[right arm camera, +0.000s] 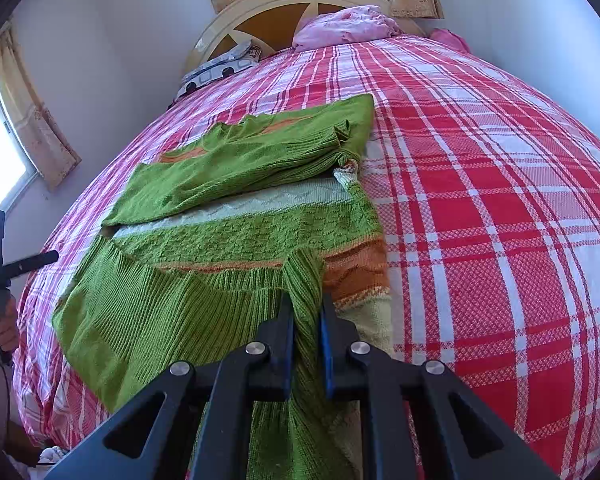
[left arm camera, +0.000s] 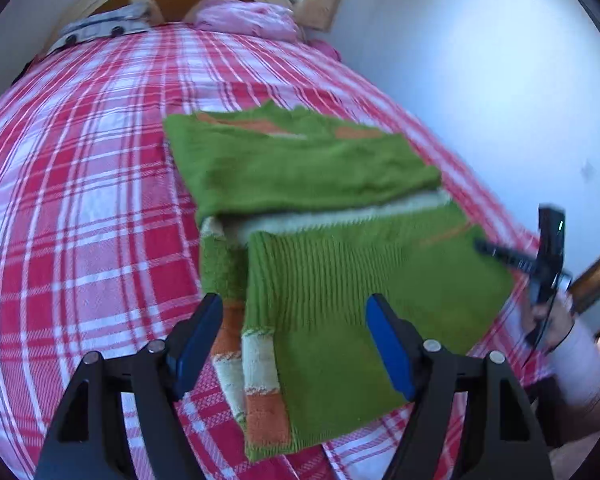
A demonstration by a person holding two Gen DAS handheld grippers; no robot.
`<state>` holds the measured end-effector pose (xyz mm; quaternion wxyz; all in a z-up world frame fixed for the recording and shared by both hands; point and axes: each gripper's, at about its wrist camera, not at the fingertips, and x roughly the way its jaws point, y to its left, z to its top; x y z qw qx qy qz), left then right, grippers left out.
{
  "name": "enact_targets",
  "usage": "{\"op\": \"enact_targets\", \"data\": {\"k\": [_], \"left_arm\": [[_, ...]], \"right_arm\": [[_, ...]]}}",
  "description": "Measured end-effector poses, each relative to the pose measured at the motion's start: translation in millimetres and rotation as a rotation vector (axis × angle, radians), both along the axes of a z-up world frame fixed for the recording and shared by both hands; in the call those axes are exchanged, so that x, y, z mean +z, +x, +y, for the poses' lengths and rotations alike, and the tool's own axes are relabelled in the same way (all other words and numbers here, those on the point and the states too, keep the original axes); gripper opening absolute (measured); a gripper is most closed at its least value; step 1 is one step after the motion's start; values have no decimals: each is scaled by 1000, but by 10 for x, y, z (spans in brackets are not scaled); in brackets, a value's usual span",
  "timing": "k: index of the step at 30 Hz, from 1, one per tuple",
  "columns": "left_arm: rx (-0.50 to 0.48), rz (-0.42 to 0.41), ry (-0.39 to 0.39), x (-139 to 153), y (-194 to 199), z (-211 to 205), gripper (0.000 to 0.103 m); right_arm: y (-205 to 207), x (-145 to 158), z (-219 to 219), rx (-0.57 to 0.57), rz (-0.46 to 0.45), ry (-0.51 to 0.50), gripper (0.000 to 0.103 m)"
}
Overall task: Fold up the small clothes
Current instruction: 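Lift the hem and fold it toward the collar with both grippers, then hold the hem with both grippers and lay it over the collar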
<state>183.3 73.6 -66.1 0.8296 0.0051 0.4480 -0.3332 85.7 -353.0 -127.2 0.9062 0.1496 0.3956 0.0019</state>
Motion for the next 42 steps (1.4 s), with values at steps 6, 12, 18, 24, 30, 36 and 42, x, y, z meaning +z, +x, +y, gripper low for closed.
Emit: {"op": "enact_targets", "data": {"k": [6,12,18,24,30,36,42], "left_arm": [[-2,8,19,-175,154,-232,74],[36,75,36,-398,277,-255,56],[52,61,19,-375,184,-241,26],[64,65,11,-383,235,-255,29],[71,107,-15,-425,363,-274,51],[85,94,-44,-445,336,-269,42],[94,53,-60,-400,200,-162,12]], "right_arm": [[11,-11,5,0,6,-14,12],[21,-7,38,-1,10,-37,12],[29,-20,28,-3,11,-20,12],[20,-3,34,-8,3,-26,12],[-1,42,57,29,-15,-3,49],[102,36,251,88,20,-138,57],[111,48,426,116,43,-254,17]]}}
